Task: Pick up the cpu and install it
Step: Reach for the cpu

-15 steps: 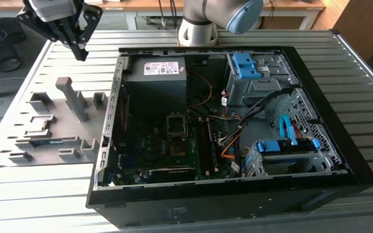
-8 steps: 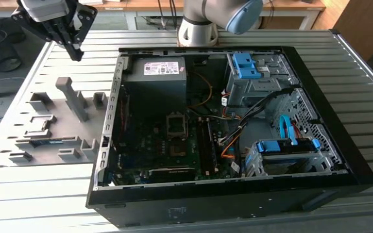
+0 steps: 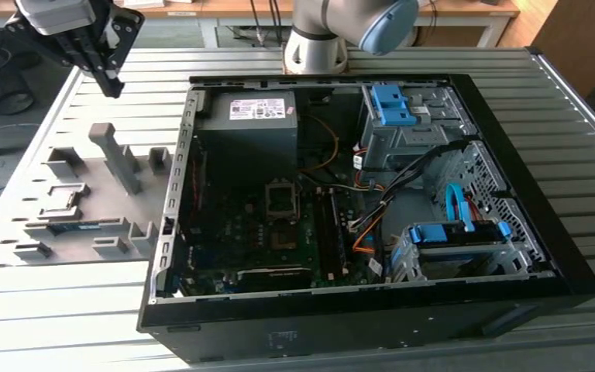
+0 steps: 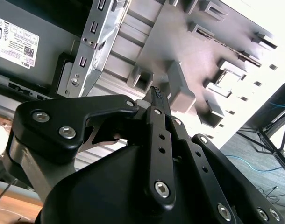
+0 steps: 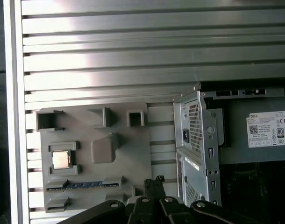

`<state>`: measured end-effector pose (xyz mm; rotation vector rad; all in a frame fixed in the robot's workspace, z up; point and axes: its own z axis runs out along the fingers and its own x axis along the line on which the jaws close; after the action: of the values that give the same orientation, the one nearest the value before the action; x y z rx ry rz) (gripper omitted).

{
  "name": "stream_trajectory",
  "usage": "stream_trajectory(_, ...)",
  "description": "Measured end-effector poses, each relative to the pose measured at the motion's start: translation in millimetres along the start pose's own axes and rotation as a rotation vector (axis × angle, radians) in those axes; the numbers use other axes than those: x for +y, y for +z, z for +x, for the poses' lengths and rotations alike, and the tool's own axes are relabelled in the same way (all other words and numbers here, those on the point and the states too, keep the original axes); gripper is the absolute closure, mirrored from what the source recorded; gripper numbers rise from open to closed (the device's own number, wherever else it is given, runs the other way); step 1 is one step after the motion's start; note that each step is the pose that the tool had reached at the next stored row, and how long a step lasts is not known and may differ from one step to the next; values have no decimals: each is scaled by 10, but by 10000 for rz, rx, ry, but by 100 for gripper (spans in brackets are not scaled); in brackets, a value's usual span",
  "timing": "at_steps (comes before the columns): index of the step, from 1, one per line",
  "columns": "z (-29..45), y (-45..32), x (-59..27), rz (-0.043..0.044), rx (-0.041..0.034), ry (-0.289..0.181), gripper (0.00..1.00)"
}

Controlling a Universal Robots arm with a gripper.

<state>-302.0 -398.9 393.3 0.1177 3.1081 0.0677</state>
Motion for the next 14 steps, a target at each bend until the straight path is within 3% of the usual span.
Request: stream_trajectory(14, 207, -6, -15, -1, -2, 0, 90)
